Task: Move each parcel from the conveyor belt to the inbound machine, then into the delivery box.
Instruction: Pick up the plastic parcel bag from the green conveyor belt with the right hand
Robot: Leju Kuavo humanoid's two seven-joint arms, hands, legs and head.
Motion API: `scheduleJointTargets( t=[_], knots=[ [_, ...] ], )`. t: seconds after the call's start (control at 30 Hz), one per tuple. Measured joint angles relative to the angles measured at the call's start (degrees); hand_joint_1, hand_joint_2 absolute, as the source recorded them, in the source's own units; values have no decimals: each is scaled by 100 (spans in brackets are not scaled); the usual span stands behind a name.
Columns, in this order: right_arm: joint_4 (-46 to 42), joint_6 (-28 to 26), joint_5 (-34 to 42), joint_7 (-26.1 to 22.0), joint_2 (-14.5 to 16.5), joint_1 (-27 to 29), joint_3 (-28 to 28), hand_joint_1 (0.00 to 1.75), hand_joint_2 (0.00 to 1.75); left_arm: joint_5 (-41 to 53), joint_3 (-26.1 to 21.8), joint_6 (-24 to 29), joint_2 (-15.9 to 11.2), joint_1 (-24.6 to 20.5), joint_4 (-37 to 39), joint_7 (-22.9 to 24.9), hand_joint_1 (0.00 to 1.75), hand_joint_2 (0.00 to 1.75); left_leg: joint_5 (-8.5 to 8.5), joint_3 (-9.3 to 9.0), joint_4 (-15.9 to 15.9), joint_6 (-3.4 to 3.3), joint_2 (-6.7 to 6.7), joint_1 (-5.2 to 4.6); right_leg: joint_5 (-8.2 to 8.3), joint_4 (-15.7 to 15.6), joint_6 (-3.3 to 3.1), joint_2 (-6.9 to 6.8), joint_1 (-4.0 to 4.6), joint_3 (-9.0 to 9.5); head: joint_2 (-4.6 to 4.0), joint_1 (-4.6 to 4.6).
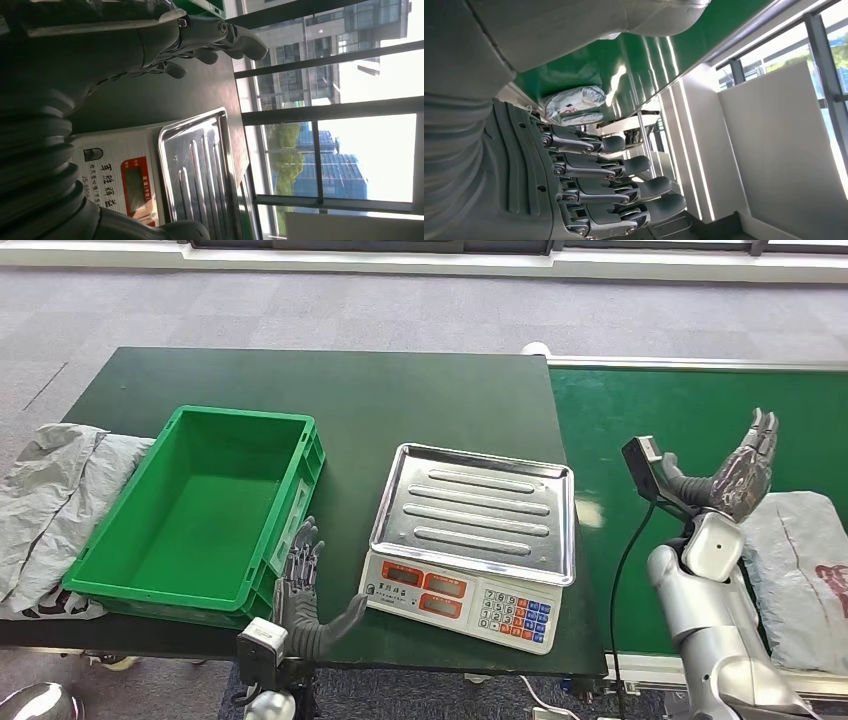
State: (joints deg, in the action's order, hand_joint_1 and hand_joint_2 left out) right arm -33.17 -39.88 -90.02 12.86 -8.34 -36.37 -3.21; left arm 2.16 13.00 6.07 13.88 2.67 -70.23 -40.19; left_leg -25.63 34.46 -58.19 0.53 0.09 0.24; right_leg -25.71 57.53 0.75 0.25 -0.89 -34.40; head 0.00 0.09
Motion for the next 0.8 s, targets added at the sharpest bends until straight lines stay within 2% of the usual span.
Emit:
scheduleJointTargets(
  t=[0.27,0.6,0.8],
  knots=[
    [372,21,381,69,-277,-169,-180,0,175,-2,0,46,-3,-5,-2,0,0,175,0,1,-1,-1,-4,-2,0,-1,1,-4,-3,1,0,-1],
    [990,111,1174,421,-804,-139,-1084,0,175,-43,0,94,-10,-5,-2,0,0,175,-4,6,-2,-8,-18,-8,-6,-5,10,-19,-9,0,0,0],
    [1331,591,1660,531,-1086,187,-1802,0,175,-98,0,95,-15,-6,-2,0,0,175,-10,10,-1,-11,-24,-9,-9,-4,12,-24,-10,0,0,0]
  ],
)
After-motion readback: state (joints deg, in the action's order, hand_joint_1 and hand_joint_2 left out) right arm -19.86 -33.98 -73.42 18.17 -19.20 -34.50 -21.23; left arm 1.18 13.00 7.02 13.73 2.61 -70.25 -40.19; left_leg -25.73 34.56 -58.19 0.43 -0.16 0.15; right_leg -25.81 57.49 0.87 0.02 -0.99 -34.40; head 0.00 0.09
